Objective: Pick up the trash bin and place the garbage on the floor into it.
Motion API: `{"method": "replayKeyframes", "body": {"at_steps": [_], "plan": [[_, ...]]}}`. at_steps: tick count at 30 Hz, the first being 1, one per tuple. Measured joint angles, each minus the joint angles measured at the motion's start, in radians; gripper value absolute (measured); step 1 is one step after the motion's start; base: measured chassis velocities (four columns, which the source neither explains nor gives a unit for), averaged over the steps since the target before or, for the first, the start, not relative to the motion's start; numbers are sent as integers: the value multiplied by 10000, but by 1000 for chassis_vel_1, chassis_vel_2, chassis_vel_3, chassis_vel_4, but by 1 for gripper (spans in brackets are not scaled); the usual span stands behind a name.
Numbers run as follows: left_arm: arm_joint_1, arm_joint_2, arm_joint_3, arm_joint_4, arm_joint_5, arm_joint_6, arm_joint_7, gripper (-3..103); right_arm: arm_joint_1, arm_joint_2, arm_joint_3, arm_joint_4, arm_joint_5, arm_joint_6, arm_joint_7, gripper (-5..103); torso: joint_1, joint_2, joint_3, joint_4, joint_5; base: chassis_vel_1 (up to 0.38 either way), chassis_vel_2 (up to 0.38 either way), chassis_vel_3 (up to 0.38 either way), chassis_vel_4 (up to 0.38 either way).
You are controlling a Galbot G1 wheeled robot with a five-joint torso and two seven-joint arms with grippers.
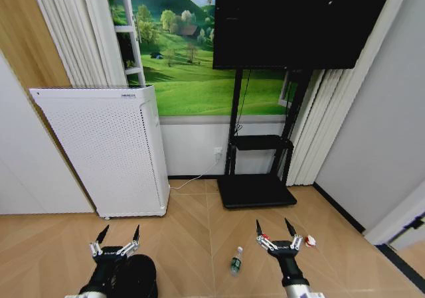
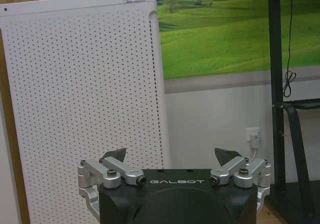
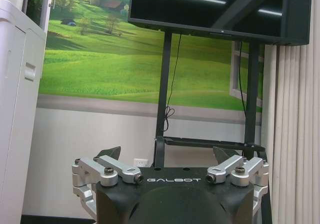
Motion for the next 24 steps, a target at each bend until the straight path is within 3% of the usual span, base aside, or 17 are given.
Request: {"method": "replayKeyframes", "body": {"at_steps": [1,24], "plan": [[0,-5,0,-1,-1,4,-3,96,-7,19,-2,-8,-23,-5,5,100,-19,-54,-33,0,0,0,0,0,0],[9,-45,28,24,-4,36,-114,100,-38,171,4,-116,-324,38,143,100,-338,-969,-631,0,0,0,0,0,0]]}}
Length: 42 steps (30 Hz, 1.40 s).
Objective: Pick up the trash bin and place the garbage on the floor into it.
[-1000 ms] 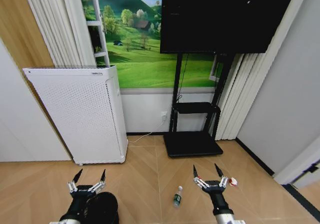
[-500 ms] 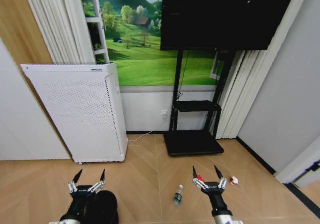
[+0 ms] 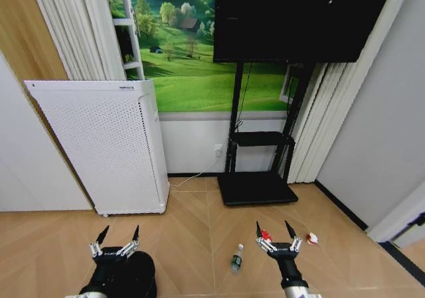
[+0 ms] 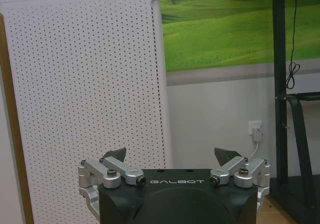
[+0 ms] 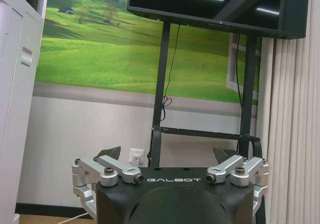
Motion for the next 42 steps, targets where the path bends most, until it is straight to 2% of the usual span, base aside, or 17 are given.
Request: {"method": "replayKeyframes", "body": {"at_steps": [4,9,12,42], "plan": [[-10,4,0,12,0,15,-9,97,28,23,-19,-38,-116,-65,113,100,-58,-176,-119,0,0,0,0,0,0],[-11,6,-3,17,1,17,-10,101,37,28,-23,-64,-126,-97,121,100,-139,-417,-279,0,0,0,0,0,0],[-13,5,-2,20,5,18,-10,98,38,26,-20,-70,-125,-98,123,100,-165,-511,-348,0,0,0,0,0,0],[-27,-13,12,65,39,19,-121,100,60,82,-57,-154,-221,-106,131,100,-482,-1680,-1197,0,0,0,0,0,0]]}}
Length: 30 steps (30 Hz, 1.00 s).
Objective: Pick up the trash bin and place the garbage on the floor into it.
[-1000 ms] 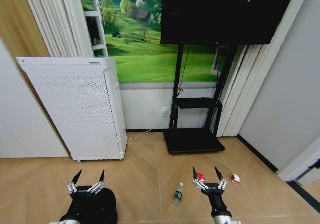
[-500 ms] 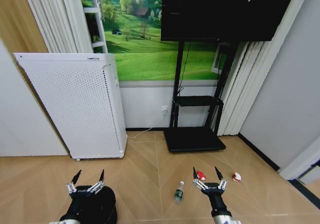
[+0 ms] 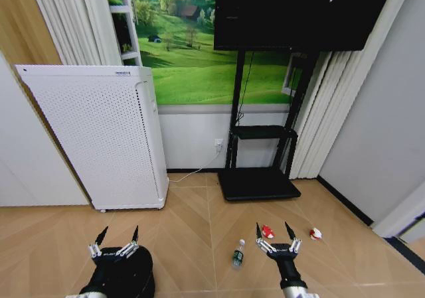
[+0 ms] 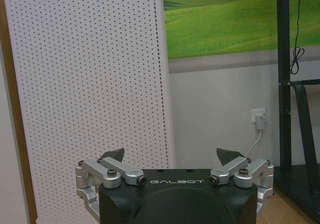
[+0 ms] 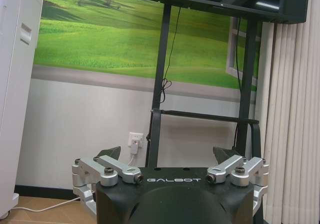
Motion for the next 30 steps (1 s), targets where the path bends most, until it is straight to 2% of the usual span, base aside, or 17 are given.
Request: {"method": "replayKeyframes", "body": {"at_steps": [24,30], "plan": [[11,-11,-33,73,63,1,0,100,30,-20,18,-50,-12,50,5,100,-180,-936,-756,0,0,0,0,0,0],[104,34,-224,133,141,-249,-391,100,48,-66,53,-60,67,54,27,100,-193,-1114,-921,-1,-1,0,0,0,0]]}}
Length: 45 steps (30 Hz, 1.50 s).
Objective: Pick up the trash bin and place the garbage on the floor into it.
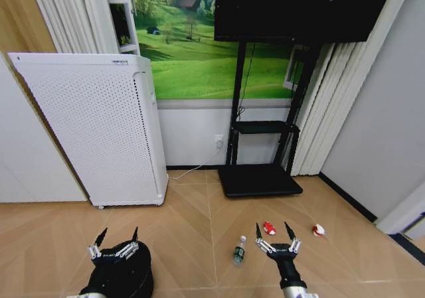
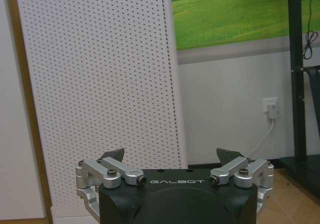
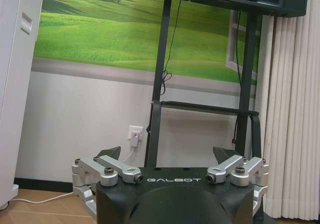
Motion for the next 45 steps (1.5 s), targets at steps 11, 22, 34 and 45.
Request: {"method": "replayKeyframes", "body": {"at_steps": [11,22,34,45], "plan": [[1220,111,-1191,47,-1741,1502,-1024,100,693,-473,349,-299,967,-243,377,100,4,3,-3,0,0,0,0,0,0],[2285,474,-1655,1641,-6254,3178,-1674,100,1278,-1205,447,-569,1880,-539,777,100,14,47,30,2,-1,0,0,0,0],[1126,587,-1719,2116,-6568,3681,-1813,100,1204,-1222,390,-657,1885,-548,780,100,20,73,52,1,0,0,0,0,0],[-224,1400,-1665,2200,-7760,5683,-3769,100,1084,-1186,414,-664,1937,-535,825,100,23,87,63,1,0,0,0,0,0]]}}
